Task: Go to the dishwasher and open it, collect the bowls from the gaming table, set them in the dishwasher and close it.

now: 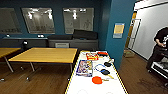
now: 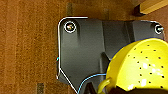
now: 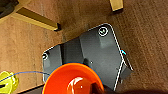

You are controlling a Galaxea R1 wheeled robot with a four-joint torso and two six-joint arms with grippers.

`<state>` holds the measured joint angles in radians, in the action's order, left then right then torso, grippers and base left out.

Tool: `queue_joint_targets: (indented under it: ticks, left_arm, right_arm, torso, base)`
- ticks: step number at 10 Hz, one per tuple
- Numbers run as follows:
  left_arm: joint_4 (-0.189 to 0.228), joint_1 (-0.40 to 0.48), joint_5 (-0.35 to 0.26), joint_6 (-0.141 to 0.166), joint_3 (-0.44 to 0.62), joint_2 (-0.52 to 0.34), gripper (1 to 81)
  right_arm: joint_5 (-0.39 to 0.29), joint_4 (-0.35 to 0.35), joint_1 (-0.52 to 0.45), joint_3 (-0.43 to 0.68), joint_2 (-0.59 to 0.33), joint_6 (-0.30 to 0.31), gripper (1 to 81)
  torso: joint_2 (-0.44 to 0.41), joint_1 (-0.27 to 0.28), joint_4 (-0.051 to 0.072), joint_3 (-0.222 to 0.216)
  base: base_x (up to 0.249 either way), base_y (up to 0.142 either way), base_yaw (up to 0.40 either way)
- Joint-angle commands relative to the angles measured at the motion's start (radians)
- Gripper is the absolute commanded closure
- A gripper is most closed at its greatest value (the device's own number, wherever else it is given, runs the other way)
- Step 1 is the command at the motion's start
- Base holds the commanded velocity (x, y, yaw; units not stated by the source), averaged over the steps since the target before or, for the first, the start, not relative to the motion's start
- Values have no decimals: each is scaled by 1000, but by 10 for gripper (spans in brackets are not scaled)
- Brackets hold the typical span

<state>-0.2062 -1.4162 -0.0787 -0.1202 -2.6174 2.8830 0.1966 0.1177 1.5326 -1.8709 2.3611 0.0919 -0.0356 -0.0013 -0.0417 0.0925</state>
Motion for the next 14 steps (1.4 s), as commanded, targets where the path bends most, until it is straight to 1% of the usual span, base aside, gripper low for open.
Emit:
queue_joint_targets:
  ticks: [1, 3, 6, 7, 10, 11, 13, 14]
  left_arm:
    - [-4, 47, -65, -4, -4, 0, 811]
    - [-4, 49, -65, -4, -29, 16, 811]
    - [-4, 47, -65, -6, -125, 66, 811]
    - [-4, 49, -65, -6, -145, 78, 811]
    - [-2, 49, -65, -6, -154, 81, 811]
    - [-2, 47, -67, -6, -154, 79, 811]
    - [-4, 47, -65, -6, -154, 81, 811]
    - [-3, 47, -65, -6, -154, 82, 811]
  right_arm:
    - [-91, -16, -41, -176, 66, -6, 811]
    - [-104, -16, -41, -273, 127, -6, 811]
    - [-111, -16, -42, -356, 186, -6, 811]
    - [-117, -16, -44, -366, 194, -6, 811]
    - [-118, -16, -42, -381, 214, -6, 811]
    - [-118, -16, -42, -387, 218, -6, 811]
    - [-118, -16, -41, -387, 223, -6, 811]
    - [-118, -16, -41, -387, 224, -8, 811]
  torso:
    - [0, 1, 0, 0]
    - [0, 1, 0, -2]
    - [0, 1, 0, -2]
    - [0, 1, 0, -38]
    - [0, 1, 0, -97]
    - [0, 1, 0, -61]
    - [-2, 1, 0, -81]
    - [-2, 1, 0, -81]
  base:
    - [0, 0, 0]
    - [0, 0, 0]
    - [0, 0, 0]
    - [0, 0, 0]
    - [0, 0, 0]
    - [0, 0, 0]
    - [-32, 0, 0]
    - [-136, 0, 0]
